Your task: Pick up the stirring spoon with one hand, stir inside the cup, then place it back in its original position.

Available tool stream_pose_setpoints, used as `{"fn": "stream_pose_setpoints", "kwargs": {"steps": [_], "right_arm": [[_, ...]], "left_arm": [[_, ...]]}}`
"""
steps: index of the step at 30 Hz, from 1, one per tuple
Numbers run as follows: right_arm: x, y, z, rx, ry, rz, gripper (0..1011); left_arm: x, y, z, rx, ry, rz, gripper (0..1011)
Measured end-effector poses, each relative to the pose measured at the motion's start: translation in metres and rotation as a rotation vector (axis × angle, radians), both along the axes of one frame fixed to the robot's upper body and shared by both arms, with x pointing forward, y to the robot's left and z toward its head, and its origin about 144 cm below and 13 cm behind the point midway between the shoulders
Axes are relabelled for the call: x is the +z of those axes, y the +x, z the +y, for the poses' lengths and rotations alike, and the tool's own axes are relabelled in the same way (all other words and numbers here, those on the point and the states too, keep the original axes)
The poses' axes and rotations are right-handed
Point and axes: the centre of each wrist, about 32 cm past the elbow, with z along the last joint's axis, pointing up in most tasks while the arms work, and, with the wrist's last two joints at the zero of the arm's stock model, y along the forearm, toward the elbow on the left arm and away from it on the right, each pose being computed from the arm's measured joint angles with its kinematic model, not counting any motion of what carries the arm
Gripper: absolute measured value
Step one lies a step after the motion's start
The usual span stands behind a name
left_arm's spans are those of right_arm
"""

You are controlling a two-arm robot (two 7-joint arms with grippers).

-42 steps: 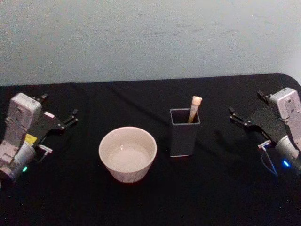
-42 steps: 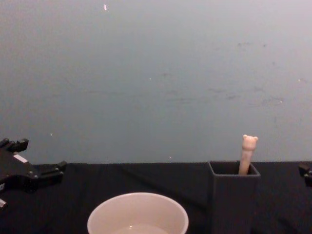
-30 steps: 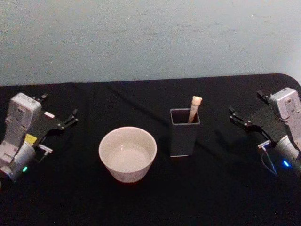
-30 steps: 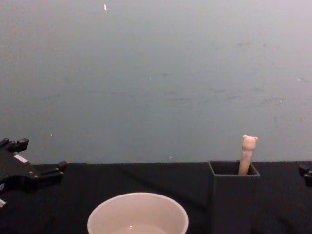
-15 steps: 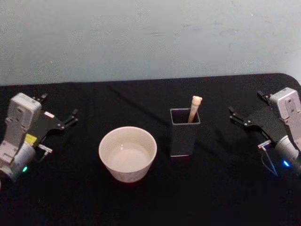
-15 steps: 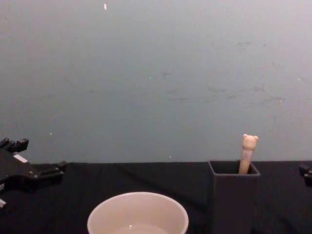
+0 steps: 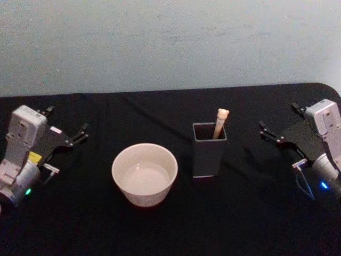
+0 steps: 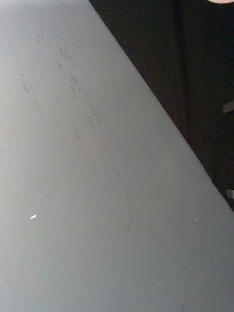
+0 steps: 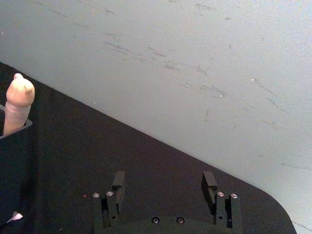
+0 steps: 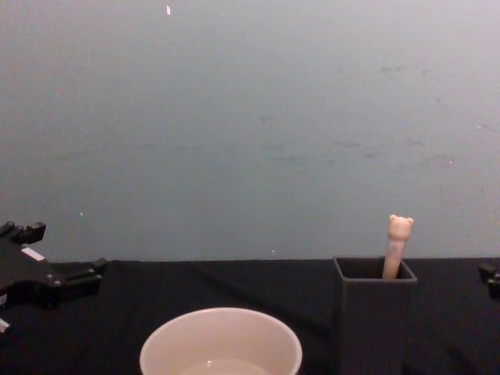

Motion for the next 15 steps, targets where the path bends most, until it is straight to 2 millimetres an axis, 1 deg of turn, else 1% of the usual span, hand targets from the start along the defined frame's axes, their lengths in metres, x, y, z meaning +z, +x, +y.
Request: {"fn": "stream_pose_setpoints", "kwargs": {"steps": [15], "right_arm": [[0.0, 0.0, 0.0, 0.0, 0.0, 0.0, 1000]], "left_arm": [[0.0, 0.0, 0.0, 0.0, 0.0, 0.0, 1002]]}}
